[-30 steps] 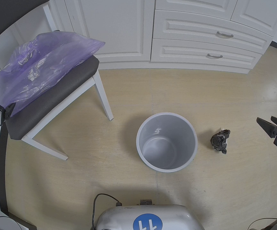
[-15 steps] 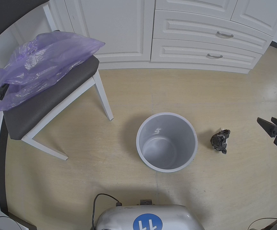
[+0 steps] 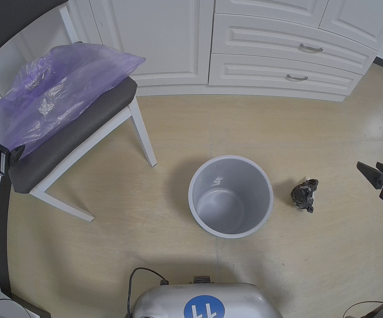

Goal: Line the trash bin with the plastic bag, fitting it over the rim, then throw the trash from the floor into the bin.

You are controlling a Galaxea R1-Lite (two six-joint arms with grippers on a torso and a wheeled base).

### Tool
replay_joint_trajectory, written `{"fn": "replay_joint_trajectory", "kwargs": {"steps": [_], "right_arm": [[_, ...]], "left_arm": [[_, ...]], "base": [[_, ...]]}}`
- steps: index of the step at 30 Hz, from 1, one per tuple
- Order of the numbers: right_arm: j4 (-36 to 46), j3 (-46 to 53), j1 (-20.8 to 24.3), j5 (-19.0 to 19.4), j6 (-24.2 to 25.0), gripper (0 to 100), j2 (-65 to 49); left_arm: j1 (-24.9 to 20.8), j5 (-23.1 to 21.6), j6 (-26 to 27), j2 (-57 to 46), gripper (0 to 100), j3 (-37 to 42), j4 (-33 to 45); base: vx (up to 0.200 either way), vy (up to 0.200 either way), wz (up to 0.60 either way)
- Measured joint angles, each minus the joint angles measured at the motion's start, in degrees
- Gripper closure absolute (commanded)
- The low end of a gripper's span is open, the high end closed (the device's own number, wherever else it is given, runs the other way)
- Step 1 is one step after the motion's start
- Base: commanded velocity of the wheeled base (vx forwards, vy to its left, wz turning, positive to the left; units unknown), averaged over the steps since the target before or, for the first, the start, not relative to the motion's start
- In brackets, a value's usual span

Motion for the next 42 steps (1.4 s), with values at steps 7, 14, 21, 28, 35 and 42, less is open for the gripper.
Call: {"fn": "replay_joint_trajectory", "kwargs": {"steps": [7,14,21,28,35,42], "right_arm": [[-0.02,0.0,-0.11,-0.02,0.0,0,-0.24],[-0.04,-0.16,-0.55,0.02,0.02,0,-0.51],[0.0,-0.11,-0.63,-0.02,0.02,0,-0.6],[-0.02,-0.07,-0.63,-0.05,0.0,0,-0.6],[0.0,0.0,-0.63,-0.05,0.0,0,-0.57],[-0.02,0.15,-0.63,-0.05,0.02,0,-0.55]], "left_arm": [[1.11,0.83,0.65,1.95,0,-0.05,-4.27],[2.73,1.45,0.4,2.65,0,-1.82,-6.44],[3.25,0.85,0.21,1.79,0,-2.45,-6.13],[3.32,0.83,-0.2,2.1,0,-2.82,-6.79],[3.43,0.91,-0.39,5.18,100,-3.78,-8.2],[3.15,0.63,-1.49,6.75,100,-3.0,-9.39]], "base": [[0.0,0.0,0.0],[0.0,0.0,0.0],[0.0,0.0,0.0],[0.0,0.0,0.0],[0.0,0.0,0.0],[0.0,0.0,0.0]]}}
